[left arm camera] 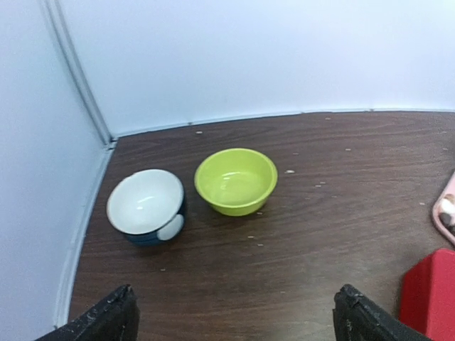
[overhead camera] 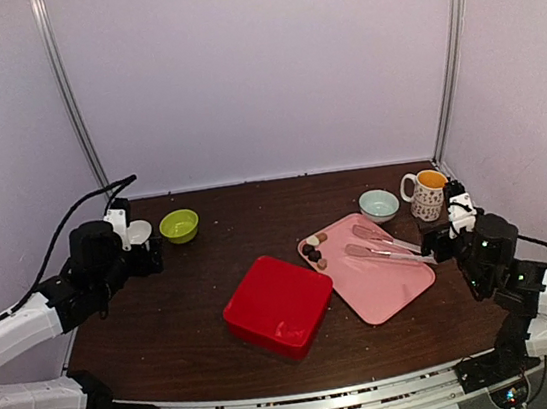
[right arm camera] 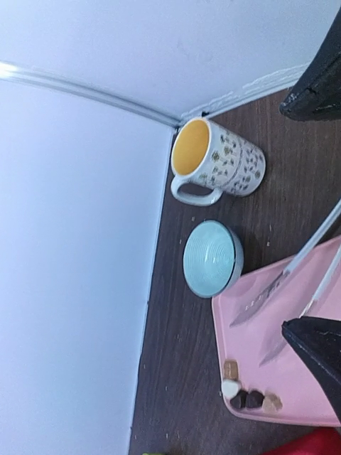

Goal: Pack the chocolate
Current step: Reset both arms

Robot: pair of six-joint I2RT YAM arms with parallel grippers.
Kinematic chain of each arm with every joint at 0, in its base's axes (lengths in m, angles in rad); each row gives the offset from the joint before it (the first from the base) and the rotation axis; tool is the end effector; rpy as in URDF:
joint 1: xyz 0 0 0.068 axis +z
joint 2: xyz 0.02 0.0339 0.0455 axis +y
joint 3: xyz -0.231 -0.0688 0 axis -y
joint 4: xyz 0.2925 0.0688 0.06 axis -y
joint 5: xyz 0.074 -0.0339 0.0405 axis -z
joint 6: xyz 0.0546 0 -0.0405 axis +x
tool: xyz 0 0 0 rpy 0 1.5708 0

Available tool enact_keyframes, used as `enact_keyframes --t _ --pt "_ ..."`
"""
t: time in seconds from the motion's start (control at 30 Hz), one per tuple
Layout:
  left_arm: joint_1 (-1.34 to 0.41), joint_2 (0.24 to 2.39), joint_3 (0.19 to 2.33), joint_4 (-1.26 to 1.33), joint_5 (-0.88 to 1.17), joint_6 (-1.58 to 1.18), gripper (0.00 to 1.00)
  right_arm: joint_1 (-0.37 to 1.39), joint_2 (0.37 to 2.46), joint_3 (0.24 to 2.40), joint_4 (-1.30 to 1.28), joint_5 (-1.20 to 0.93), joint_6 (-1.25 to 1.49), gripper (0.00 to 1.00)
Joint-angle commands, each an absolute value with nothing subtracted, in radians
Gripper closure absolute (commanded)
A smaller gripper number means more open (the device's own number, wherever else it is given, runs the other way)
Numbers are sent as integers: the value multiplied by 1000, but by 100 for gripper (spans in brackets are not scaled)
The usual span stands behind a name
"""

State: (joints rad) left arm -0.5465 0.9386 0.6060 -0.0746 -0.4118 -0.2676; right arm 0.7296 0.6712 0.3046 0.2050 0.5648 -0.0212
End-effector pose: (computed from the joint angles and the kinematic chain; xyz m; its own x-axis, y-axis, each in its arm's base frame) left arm 0.2621 -0.1338 0.2119 -0.3692 -0.0590 -0.9275 0.0670 0.9937 -0.0899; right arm 0.2075 0.1463 0.1890 -0.1163 -0.1280 -0.9849 -0.1718 0.9793 -0.1070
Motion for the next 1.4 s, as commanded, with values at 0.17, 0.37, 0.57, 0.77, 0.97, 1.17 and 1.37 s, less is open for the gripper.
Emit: enact_keyframes --t 0.17,0.37,0.57,0.77,0.97,1.17,1.37 --pt "-293 1015 496 192 -585 -197 2 383 828 115 722 395 -150 5" --pt "-235 1101 507 358 -590 -66 2 255 1128 119 1105 344 -141 5" --pt "-122 1213 337 742 -394 -9 2 125 1353 142 1287 211 -13 1" --pt "-53 1263 309 894 -290 79 2 117 1351 217 1129 188 -22 0" --pt "1 1413 308 1036 -237 22 2 112 1362 228 1137 187 -13 0" --pt "5 1423 319 1028 -259 12 2 112 1357 231 1119 188 -10 0" --pt "5 1428 315 1049 -269 10 2 112 1359 231 1121 187 -11 0"
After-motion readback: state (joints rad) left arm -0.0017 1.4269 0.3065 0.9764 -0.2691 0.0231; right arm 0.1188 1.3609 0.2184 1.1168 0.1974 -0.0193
